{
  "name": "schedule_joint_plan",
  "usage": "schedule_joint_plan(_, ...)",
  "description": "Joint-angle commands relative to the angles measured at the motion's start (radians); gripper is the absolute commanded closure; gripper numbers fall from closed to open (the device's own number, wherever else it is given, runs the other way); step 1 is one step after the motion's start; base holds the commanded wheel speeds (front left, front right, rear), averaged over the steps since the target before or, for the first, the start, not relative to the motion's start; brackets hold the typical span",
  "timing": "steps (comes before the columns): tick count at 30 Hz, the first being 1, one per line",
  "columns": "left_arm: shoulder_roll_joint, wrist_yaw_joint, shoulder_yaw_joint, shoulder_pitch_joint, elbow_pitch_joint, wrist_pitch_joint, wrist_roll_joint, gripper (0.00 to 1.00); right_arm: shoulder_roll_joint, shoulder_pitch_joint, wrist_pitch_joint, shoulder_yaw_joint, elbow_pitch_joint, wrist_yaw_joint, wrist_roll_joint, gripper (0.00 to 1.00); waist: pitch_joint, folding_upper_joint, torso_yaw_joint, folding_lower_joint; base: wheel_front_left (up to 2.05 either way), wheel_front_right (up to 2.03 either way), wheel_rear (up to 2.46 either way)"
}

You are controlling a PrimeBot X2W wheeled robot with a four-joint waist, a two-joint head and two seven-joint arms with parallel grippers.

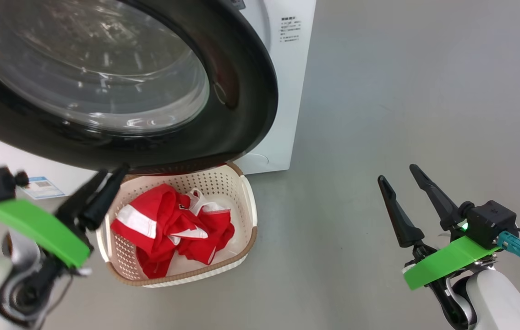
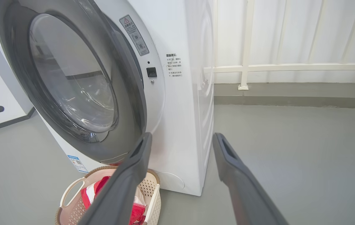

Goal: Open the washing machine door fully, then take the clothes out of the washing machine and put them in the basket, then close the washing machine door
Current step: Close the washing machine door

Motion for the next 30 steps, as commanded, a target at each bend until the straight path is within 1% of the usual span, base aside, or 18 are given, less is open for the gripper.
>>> schedule_joint_plan(1,0.051,-0.010,0.032,0.014,-0.027,-0.041,-0.007,0.00,-0.012,0.022,-0.012,0.008,-0.022,0.002,0.006,0.00,-0.009,0.0000,0.009,0.0000,0.00,0.00,0.00)
schedule_joint_plan(7,0.050,-0.010,0.002,0.096,-0.025,-0.139,-0.021,0.00,-0.017,0.039,-0.012,0.003,-0.018,0.002,0.007,0.00,-0.023,0.0000,0.016,0.0000,0.00,0.00,0.00)
schedule_joint_plan(9,0.052,-0.010,-0.004,0.109,-0.024,-0.155,-0.018,0.00,-0.018,0.041,-0.012,0.003,-0.017,0.002,0.008,0.00,-0.025,0.0000,0.016,0.0000,0.00,0.00,0.00)
schedule_joint_plan(20,0.061,-0.010,-0.057,0.213,0.025,-0.320,0.011,0.00,-0.024,0.062,-0.012,-0.004,-0.010,0.002,0.012,0.00,-0.041,0.0000,0.002,0.0000,0.00,0.00,0.00)
schedule_joint_plan(24,0.058,-0.010,-0.040,0.244,0.066,-0.360,0.033,0.00,-0.027,0.069,-0.012,-0.006,-0.007,0.002,0.014,0.00,-0.049,0.0000,-0.007,0.0000,0.00,0.00,0.00)
schedule_joint_plan(26,0.055,-0.010,-0.026,0.260,0.097,-0.370,0.062,0.00,-0.029,0.073,-0.012,-0.009,-0.006,0.002,0.015,0.00,-0.052,0.0000,-0.011,0.0000,0.00,0.00,0.00)
schedule_joint_plan(28,0.042,-0.010,-0.006,0.275,0.119,-0.374,0.091,0.00,-0.030,0.078,-0.012,-0.013,-0.005,0.002,0.016,0.00,-0.056,0.0000,-0.013,0.0000,0.00,0.00,0.00)
schedule_joint_plan(30,0.024,-0.010,0.037,0.289,0.140,-0.376,0.133,0.00,-0.031,0.083,-0.012,-0.018,-0.005,0.002,0.017,0.00,-0.060,0.0000,-0.015,0.0000,0.00,0.00,0.00)
